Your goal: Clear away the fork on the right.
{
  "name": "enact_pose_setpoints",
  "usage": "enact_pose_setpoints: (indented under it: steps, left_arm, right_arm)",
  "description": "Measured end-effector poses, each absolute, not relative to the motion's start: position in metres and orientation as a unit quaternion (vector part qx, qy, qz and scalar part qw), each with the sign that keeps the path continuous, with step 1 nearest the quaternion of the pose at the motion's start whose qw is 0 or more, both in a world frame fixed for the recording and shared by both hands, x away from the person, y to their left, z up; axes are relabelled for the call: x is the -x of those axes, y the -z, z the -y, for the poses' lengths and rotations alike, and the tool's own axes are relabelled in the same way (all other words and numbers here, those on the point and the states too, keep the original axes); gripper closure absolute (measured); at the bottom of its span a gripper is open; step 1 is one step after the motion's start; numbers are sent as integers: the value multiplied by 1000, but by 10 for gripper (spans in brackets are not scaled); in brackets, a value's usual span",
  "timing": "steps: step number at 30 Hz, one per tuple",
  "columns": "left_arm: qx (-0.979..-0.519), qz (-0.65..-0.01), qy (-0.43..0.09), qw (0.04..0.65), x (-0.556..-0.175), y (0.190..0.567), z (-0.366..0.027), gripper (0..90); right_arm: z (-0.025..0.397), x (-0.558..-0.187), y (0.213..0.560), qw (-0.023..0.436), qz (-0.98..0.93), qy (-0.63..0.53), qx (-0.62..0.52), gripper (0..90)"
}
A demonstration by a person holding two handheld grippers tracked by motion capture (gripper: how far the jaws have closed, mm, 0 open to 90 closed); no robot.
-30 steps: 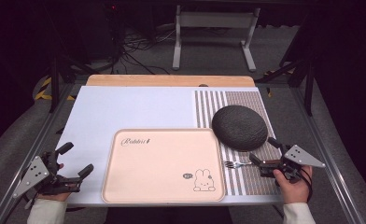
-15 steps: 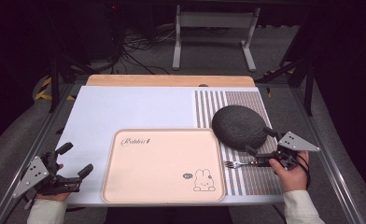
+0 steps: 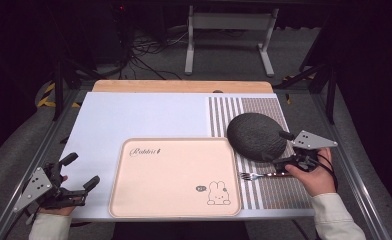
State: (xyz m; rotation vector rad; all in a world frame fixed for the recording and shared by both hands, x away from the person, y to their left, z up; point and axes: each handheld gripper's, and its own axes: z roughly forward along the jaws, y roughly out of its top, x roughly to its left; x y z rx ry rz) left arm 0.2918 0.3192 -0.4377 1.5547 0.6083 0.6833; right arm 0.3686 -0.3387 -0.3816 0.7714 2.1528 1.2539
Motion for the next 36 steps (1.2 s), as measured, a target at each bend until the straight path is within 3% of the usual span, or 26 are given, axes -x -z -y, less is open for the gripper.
enact_pose_setpoints:
  steps: [17, 36]
  left_arm:
    - [-677, -265, -298, 619, -292, 438, -319, 8]
    - [-678, -263, -298, 619, -292, 438, -319, 8]
  right_arm:
    - [331, -382, 352, 236, -885, -331, -227, 78]
    - [316, -402, 353, 181, -946, -205, -174, 87]
